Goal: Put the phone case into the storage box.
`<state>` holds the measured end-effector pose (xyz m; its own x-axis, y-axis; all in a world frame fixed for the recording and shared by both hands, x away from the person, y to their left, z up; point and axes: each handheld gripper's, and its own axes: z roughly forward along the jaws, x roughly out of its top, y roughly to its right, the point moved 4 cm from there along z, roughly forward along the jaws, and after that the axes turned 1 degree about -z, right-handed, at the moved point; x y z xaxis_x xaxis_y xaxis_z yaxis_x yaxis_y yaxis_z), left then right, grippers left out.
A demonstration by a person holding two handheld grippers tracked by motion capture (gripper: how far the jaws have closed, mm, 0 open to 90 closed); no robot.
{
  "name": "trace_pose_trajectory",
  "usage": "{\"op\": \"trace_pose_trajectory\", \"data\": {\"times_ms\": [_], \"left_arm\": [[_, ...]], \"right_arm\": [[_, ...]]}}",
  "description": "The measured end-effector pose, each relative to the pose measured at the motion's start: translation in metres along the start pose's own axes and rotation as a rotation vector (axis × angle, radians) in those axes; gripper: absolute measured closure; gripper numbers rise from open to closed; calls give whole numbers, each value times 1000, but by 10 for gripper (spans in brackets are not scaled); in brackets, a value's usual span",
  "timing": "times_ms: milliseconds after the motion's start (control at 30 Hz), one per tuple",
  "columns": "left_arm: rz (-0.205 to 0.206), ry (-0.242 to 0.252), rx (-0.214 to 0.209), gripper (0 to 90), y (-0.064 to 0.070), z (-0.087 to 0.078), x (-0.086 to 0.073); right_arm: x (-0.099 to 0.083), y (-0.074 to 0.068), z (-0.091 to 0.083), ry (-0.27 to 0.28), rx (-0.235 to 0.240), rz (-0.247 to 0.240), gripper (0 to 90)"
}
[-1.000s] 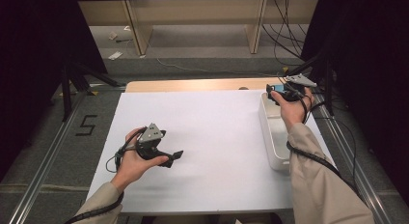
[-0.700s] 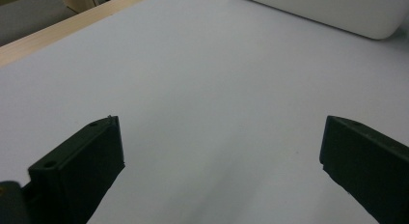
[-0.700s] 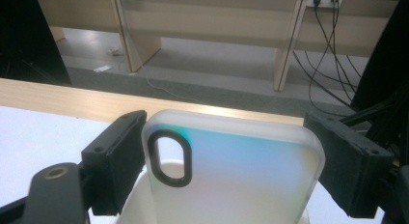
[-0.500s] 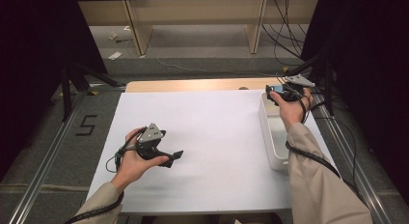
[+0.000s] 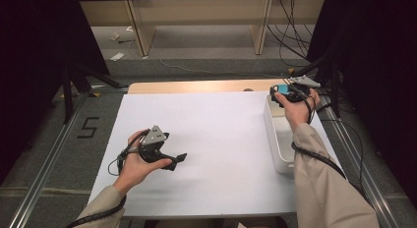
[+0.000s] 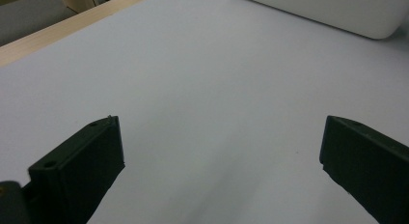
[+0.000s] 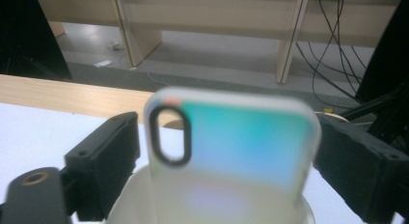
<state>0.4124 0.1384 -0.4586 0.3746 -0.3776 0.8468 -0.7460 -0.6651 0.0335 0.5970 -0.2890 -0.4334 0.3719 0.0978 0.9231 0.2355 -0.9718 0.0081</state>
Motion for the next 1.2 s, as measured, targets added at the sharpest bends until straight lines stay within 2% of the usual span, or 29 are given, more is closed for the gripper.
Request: {"op": "trace_pose_trajectory", "data": {"times_ms": [133,467,767,1067,1200], "left_arm": [[1,-1,0,10,0,0,0],[1,-1,1,10,0,0,0],[-4,5,4,10,0,-1,1],[-7,8,8,11,-1,-1,1],[-8,11,8,12,-1,-2,1]], "right_arm": [[-1,-1,1,-6,12,7,55],[3,-1,-4,13,17,21,47],[7,1,-18,60,23,47,99],[7,-1,-36,69,30,17,114],[5,-4,-44,70,51,7,136]]}}
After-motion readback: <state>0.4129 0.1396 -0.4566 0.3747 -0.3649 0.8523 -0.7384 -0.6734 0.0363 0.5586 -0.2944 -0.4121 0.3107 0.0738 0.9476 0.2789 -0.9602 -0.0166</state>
